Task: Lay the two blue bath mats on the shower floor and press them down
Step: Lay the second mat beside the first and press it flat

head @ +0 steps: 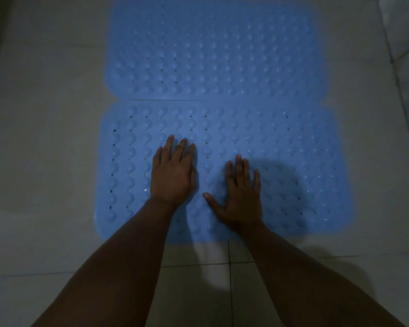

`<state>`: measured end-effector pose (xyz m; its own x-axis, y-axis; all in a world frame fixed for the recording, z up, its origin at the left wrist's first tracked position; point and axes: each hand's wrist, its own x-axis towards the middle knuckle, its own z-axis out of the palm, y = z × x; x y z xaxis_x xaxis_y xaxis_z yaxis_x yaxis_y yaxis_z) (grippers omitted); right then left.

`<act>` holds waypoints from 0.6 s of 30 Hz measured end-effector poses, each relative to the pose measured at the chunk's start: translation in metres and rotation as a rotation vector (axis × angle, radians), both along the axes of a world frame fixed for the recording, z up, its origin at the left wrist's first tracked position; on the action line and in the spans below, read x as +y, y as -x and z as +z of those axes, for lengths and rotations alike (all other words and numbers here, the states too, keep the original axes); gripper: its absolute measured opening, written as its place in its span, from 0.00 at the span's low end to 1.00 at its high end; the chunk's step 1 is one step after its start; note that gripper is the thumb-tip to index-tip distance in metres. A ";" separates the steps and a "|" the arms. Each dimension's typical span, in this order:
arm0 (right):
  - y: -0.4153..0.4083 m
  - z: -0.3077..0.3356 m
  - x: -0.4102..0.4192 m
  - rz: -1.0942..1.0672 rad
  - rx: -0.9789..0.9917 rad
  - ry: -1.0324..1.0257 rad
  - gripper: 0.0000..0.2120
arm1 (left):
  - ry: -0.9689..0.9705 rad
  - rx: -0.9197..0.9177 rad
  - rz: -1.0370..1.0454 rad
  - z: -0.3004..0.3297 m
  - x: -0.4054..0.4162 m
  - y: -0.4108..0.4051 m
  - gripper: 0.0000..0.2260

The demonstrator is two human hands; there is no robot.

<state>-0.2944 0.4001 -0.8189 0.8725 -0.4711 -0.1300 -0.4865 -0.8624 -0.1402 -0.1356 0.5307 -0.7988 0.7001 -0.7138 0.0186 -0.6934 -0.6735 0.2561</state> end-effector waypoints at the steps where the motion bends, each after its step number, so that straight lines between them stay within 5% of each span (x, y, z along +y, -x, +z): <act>1: -0.001 0.000 0.000 0.002 -0.004 -0.006 0.49 | 0.005 0.005 0.013 0.000 0.001 0.000 0.26; 8: -0.017 0.018 -0.011 -0.032 0.107 -0.175 0.44 | -0.053 0.047 0.039 0.016 0.007 0.001 0.26; 11: -0.041 0.051 -0.036 -0.097 -0.069 -0.053 0.27 | -0.059 0.074 0.007 0.023 0.003 0.015 0.26; 18: -0.064 0.069 -0.071 -0.127 -0.184 -0.086 0.21 | -0.104 0.168 -0.157 -0.004 -0.025 0.083 0.30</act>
